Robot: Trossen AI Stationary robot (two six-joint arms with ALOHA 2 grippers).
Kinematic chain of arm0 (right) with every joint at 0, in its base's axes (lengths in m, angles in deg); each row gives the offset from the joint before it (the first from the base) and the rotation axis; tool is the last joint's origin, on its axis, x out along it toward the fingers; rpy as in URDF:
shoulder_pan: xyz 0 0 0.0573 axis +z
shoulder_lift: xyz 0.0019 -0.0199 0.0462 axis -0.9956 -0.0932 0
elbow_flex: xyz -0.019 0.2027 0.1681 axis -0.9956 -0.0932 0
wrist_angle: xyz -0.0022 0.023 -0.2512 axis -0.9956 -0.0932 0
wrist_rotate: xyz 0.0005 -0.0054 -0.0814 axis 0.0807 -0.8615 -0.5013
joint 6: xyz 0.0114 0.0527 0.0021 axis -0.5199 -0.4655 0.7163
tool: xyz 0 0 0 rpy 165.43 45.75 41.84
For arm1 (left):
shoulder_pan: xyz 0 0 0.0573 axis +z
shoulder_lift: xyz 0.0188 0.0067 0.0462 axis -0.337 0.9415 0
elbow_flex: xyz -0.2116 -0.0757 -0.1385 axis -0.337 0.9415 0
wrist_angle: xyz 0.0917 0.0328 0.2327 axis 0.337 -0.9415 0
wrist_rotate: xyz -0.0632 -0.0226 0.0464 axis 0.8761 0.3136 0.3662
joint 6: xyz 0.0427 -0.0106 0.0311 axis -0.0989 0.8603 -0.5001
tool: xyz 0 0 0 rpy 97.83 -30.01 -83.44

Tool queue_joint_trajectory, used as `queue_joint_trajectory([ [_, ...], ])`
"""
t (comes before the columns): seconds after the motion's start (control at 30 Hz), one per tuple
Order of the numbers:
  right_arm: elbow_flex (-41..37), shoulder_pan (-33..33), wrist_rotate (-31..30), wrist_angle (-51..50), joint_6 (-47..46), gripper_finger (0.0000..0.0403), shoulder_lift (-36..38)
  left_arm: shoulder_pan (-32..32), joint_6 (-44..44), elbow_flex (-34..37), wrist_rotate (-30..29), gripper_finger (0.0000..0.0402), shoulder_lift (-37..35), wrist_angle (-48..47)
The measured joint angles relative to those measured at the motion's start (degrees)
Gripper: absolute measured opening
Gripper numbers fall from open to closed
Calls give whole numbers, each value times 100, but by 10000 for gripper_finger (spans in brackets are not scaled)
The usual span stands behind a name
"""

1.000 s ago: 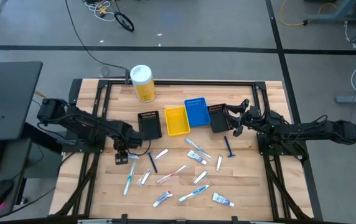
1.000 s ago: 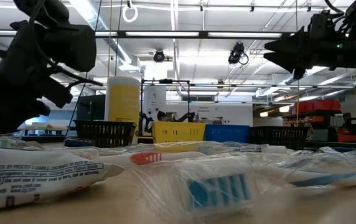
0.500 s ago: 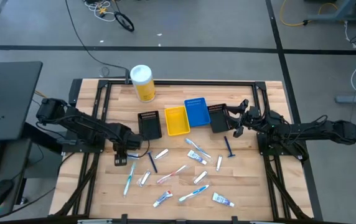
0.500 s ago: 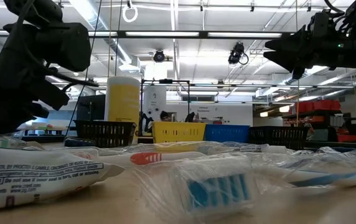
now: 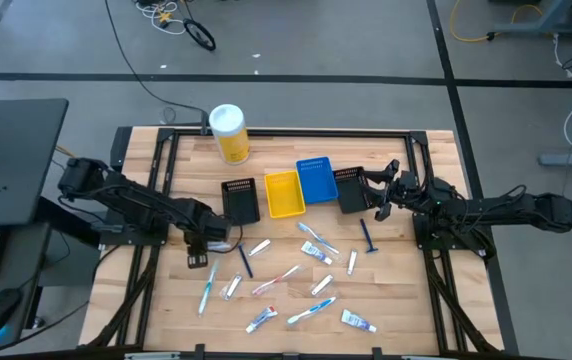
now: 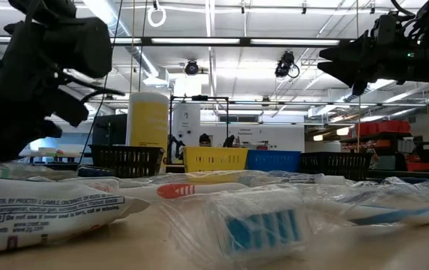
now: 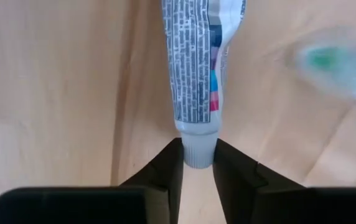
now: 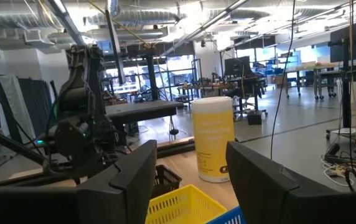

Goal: Pick & Place Travel size toiletries
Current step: Put the white toothpaste into the left black basket

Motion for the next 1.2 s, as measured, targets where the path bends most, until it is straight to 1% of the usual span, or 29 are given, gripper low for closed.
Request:
queue_joint_trajectory([
  [0.17,0,1,0,4,0,204,0,8,-13,-225,-130,76,-22,-56],
  [0.37,0,1,0,2,0,204,2,8,-42,-322,-162,90,-22,-127],
  [0.53,0,1,0,2,0,204,2,8,-55,-478,-200,77,-24,-141],
  [0.67,0,1,0,0,0,204,0,10,-55,-711,-422,73,-26,-205],
  [0.77,0,0,0,0,0,204,2,10,-170,-923,-598,82,-28,-572],
  [0.87,0,1,0,0,1,204,1,10,-306,-1198,-879,84,-28,-1009],
  [0.97,0,1,0,-2,2,204,0,19,-371,-1522,-1190,77,-30,-1354],
  [1.07,0,0,0,-2,2,204,1,34,-377,-1893,-1656,72,-33,-1791],
  [1.2,0,1,0,-2,2,204,0,83,-513,-2308,-2299,78,-33,-2036],
])
